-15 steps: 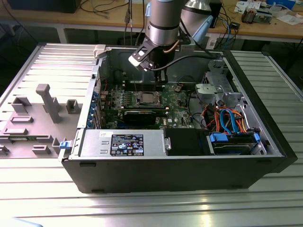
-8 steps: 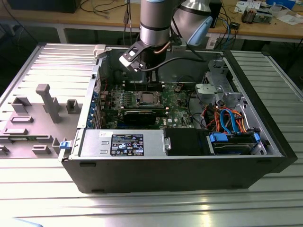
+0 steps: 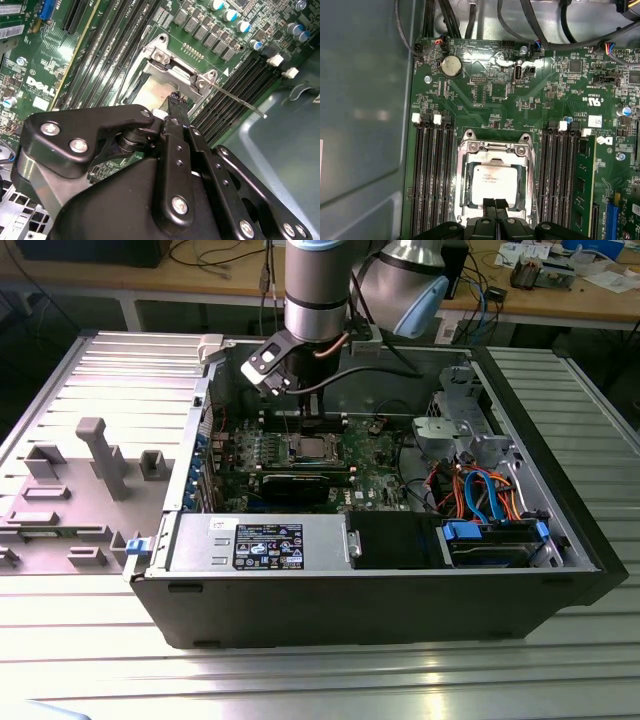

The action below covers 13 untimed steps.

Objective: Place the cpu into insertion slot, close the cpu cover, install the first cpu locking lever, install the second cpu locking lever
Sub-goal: 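Close the cpu cover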

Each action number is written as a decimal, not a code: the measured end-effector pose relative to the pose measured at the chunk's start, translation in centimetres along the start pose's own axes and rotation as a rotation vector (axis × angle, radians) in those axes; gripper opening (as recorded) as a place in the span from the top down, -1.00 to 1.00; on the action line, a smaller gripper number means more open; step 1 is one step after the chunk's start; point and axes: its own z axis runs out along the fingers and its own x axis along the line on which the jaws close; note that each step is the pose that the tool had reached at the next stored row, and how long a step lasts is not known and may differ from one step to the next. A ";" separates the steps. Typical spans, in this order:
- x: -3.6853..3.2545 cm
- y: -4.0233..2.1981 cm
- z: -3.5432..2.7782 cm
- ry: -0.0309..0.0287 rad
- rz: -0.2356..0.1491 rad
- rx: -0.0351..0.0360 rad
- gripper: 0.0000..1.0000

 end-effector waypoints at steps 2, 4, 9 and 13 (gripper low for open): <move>0.00 -0.02 0.00 0.0000 0.000 0.0000 0.79; 0.00 -0.05 0.00 0.0000 0.000 0.0000 0.79; 0.01 -0.21 0.01 0.0000 0.000 0.0000 0.79; 0.03 -0.41 0.06 0.0000 0.000 0.0000 0.79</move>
